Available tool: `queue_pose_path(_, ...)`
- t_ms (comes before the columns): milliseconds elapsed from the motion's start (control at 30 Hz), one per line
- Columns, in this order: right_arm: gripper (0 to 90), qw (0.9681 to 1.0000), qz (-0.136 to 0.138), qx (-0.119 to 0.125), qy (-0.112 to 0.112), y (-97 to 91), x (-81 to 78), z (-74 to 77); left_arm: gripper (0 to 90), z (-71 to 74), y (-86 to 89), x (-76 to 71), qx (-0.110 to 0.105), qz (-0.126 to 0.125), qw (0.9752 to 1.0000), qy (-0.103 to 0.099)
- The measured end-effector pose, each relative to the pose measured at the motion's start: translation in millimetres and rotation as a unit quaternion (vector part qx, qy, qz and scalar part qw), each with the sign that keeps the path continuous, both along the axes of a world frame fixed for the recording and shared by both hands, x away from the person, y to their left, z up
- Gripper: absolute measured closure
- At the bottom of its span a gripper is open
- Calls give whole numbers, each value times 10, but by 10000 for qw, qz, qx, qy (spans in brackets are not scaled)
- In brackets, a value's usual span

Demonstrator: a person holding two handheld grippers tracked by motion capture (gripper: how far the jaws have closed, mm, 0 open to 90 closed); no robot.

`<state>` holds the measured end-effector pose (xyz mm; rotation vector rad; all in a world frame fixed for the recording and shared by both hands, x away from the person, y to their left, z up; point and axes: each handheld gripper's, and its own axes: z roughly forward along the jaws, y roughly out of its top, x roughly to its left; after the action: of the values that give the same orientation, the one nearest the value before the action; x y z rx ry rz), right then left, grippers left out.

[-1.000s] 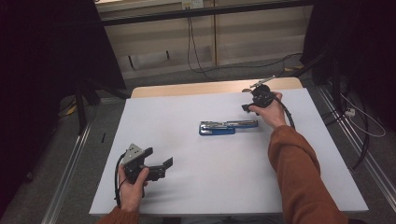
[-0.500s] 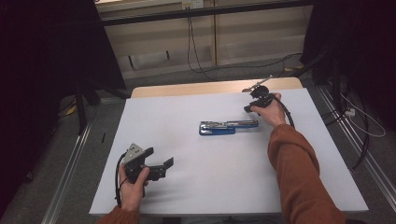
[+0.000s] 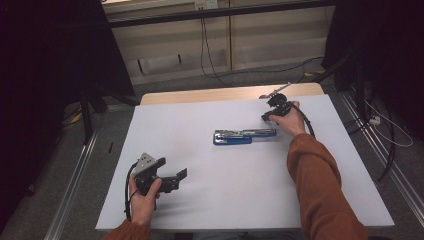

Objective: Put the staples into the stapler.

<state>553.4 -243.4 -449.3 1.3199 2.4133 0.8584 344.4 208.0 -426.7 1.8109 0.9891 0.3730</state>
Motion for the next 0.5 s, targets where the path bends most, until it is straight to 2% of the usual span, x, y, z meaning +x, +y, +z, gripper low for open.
queue_pose_path(367, 783, 9999, 107, -5, 4, 0, 19, -1, 45, 15, 18, -33, -9, 22, 10000, -48)
queue_pose_path(500, 789, 10000, 37, 2, 10, 7, 9, 0, 45, 17, 11, -34, -29, 34, 10000, -49)
